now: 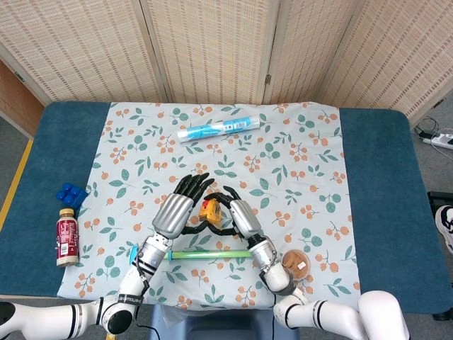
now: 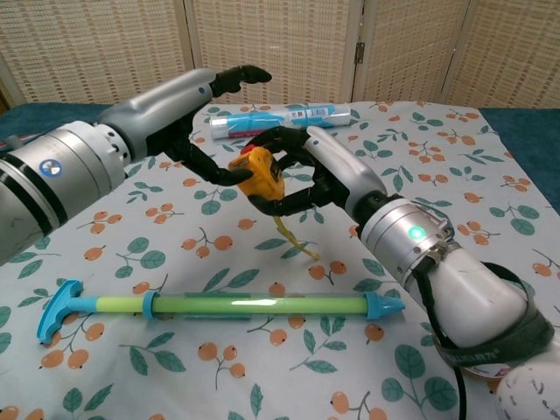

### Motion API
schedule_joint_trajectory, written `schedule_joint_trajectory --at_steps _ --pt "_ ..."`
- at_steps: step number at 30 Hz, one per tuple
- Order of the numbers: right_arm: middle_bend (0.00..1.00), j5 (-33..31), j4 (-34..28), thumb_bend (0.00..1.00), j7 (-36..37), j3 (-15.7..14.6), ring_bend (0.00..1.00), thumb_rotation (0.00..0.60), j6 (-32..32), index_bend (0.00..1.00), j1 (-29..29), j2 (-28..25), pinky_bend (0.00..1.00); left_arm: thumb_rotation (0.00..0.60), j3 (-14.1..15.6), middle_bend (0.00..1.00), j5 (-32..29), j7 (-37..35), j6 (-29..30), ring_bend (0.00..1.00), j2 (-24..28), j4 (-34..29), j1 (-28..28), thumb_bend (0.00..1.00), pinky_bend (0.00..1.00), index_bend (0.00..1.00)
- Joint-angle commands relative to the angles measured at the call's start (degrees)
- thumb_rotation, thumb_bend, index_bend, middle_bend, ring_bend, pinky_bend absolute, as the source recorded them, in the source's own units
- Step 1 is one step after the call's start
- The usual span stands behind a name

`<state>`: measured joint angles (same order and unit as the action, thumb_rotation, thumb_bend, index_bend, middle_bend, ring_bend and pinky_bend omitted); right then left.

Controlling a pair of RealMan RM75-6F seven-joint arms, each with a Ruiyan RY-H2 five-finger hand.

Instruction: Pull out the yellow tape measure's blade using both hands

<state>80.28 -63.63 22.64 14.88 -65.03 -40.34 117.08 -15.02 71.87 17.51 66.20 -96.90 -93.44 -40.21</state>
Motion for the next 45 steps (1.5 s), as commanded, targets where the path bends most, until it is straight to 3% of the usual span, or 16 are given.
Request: schedule_joint_trajectory --at_steps 1,7,18,31,45 --pt "0.46 0.01 -0.12 0.36 -0.20 -0.07 0.34 0.600 0.08 0.52 0.02 -0.08 0.07 0.600 0.07 0.06 -0.15 0.00 0.25 0.03 -0.22 0.22 0.03 0.31 0.00 0.06" --pt "0.46 -0.21 -0.54 0.36 -0.69 -0.04 0.34 0.600 0.31 0.52 0.11 -0.30 0.07 0.600 0.44 0.06 -0.26 0.07 0.12 0.03 0.12 0.11 -0.10 0.35 0.00 0.07" --pt "0.46 -0.70 -0.83 0.36 -1.77 0.21 0.34 0.600 0.63 0.52 0.14 -0.40 0.07 0.600 1.03 0.06 -0.01 -0.61 0.34 0.03 0.41 0.18 -0.02 0.63 0.00 0.10" --pt "0.46 -1.05 -0.71 0.36 -1.84 0.50 0.34 0.600 0.93 0.52 0.10 -0.40 0.07 0.600 1.32 0.06 0.05 -0.99 0.76 0.04 0.68 0.56 0.16 0.68 0.00 0.12" --pt "0.46 -1.29 -0.81 0.36 -1.72 0.86 0.34 0.600 0.96 0.52 0.07 -0.44 0.07 0.600 1.43 0.06 0.31 -1.32 1.40 0.05 0.90 1.08 0.43 0.70 0.00 0.23"
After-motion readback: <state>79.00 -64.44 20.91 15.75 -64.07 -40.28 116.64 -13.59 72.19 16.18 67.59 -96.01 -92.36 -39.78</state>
